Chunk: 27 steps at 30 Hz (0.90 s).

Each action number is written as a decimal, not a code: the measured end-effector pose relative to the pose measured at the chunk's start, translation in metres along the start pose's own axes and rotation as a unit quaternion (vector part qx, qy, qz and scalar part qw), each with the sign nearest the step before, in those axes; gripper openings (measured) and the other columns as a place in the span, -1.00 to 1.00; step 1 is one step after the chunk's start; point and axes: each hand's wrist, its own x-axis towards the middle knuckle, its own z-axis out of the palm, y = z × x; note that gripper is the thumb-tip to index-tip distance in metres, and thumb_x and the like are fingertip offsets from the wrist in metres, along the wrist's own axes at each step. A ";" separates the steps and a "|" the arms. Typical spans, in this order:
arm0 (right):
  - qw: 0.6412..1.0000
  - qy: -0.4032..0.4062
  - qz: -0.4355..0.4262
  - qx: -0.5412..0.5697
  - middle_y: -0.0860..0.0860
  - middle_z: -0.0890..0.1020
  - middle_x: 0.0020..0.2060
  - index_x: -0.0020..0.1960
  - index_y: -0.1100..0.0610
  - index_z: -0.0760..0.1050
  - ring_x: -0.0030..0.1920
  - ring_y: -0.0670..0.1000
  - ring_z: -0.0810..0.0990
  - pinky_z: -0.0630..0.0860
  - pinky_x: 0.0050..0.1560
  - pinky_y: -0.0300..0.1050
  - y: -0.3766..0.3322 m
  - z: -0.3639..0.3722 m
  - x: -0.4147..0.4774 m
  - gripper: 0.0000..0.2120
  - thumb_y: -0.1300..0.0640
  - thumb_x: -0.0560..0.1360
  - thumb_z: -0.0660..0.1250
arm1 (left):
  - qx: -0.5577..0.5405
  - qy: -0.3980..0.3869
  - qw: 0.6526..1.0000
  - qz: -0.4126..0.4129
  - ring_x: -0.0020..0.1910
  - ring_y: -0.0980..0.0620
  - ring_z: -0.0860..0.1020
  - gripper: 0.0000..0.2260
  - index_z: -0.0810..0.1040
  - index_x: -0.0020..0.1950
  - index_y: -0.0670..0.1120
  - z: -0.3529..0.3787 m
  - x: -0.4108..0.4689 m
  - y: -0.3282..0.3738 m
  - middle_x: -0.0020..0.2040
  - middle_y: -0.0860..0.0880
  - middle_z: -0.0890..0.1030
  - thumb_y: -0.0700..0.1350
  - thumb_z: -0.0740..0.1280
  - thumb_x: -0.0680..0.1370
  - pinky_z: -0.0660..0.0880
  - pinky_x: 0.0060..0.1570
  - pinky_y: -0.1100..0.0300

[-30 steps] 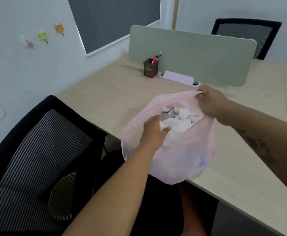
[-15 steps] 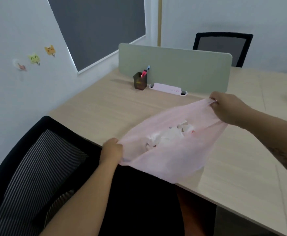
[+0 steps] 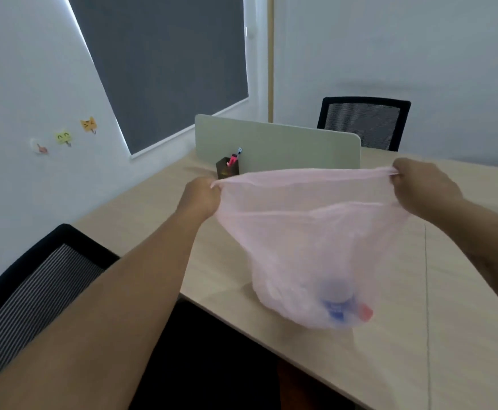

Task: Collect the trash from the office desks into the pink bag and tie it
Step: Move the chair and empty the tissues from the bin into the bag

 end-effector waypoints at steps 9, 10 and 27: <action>0.995 -0.012 -0.068 0.068 0.21 0.51 -0.14 -0.12 0.18 0.40 -0.15 0.22 0.43 0.37 -0.16 0.02 0.008 0.012 0.051 -0.78 0.14 0.60 0.05 | 0.078 -0.017 0.993 -0.083 0.02 -0.07 0.57 -0.49 0.58 0.06 -0.07 -0.044 -0.052 -0.049 -0.02 -0.04 0.61 0.36 0.34 0.44 0.49 0.01 0.08; 0.994 -0.012 -0.082 0.071 0.27 0.54 -0.10 -0.11 0.18 0.40 -0.13 0.25 0.47 0.38 -0.15 0.05 -0.001 0.017 0.055 -0.78 0.14 0.60 0.05 | 0.112 -0.014 0.989 -0.095 0.12 -0.08 0.53 -0.44 0.55 0.17 -0.03 -0.062 -0.061 -0.062 0.06 -0.04 0.59 0.40 0.29 0.45 0.46 0.11 0.06; 0.977 -0.050 -0.191 0.078 0.37 0.56 0.04 -0.02 0.25 0.42 0.04 0.35 0.56 0.47 0.05 0.14 -0.155 0.092 0.043 -0.84 0.21 0.60 0.10 | 0.307 0.044 0.864 -0.397 0.12 -0.23 0.59 -0.51 0.39 0.29 -0.17 -0.204 -0.216 -0.326 0.15 -0.24 0.61 0.17 0.33 0.55 0.48 0.00 0.02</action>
